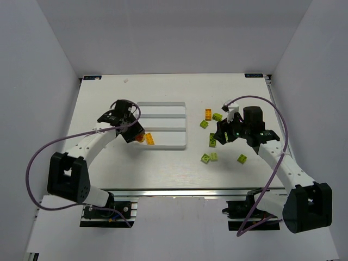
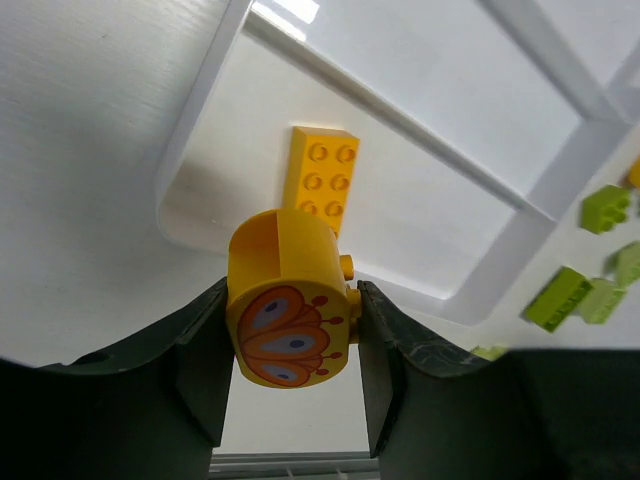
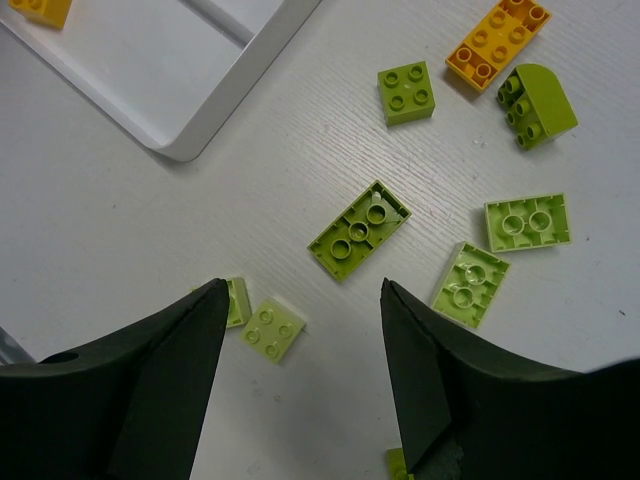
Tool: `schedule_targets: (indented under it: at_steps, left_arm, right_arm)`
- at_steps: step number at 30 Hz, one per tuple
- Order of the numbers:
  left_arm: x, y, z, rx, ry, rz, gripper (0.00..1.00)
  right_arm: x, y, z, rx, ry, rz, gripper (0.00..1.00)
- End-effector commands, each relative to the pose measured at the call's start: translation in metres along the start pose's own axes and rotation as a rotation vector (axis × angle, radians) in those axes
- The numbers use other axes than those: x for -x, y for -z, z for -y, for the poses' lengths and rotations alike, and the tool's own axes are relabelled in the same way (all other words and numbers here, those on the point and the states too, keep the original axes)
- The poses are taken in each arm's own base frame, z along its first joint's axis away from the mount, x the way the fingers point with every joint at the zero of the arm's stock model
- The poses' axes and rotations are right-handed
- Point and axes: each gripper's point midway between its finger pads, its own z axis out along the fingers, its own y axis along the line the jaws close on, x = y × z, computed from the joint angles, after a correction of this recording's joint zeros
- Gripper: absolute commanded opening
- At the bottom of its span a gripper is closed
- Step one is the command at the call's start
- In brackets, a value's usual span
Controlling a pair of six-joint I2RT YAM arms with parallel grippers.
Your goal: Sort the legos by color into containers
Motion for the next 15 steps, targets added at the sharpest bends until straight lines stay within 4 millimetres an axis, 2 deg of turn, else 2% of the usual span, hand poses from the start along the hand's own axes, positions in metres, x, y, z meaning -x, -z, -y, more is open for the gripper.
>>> schedule_targets:
  at_steps: [1,2,5,7,8,10,13,15]
  left_arm:
    - [0.003,-0.01,0.011,-0.015,-0.031,-0.017,0.12]
    - [0.001,-0.017,0.009,0.001,-0.032,-0.029,0.14]
    - [0.003,-0.023,0.011,0.011,-0.046,-0.038,0.26]
    - [0.004,-0.022,0.012,0.009,-0.049,-0.036,0.54]
    - [0.005,-0.021,0.013,0.005,-0.052,-0.033,0.61]
    - [0.004,-0.014,0.02,-0.031,-0.061,-0.047,0.76]
    - [0.008,-0.006,0.026,-0.057,-0.075,-0.032,0.85]
    - [0.008,-0.001,0.03,-0.078,-0.089,-0.034,0.89]
  right_arm:
    - [0.014,0.004,0.003,-0.022,0.039,0.057,0.68]
    - [0.014,0.004,0.002,-0.022,0.041,0.058,0.69]
    - [0.016,0.003,0.004,-0.026,0.05,0.057,0.72]
    - [0.014,0.0,0.007,-0.026,0.056,0.043,0.8]
    - [0.018,-0.001,0.008,-0.027,0.063,0.044,0.85]
    - [0.019,-0.007,0.007,0.001,0.078,0.029,0.89]
    - [0.035,-0.017,0.015,0.006,0.089,0.023,0.89]
    - [0.051,-0.031,0.024,0.002,0.088,0.008,0.89]
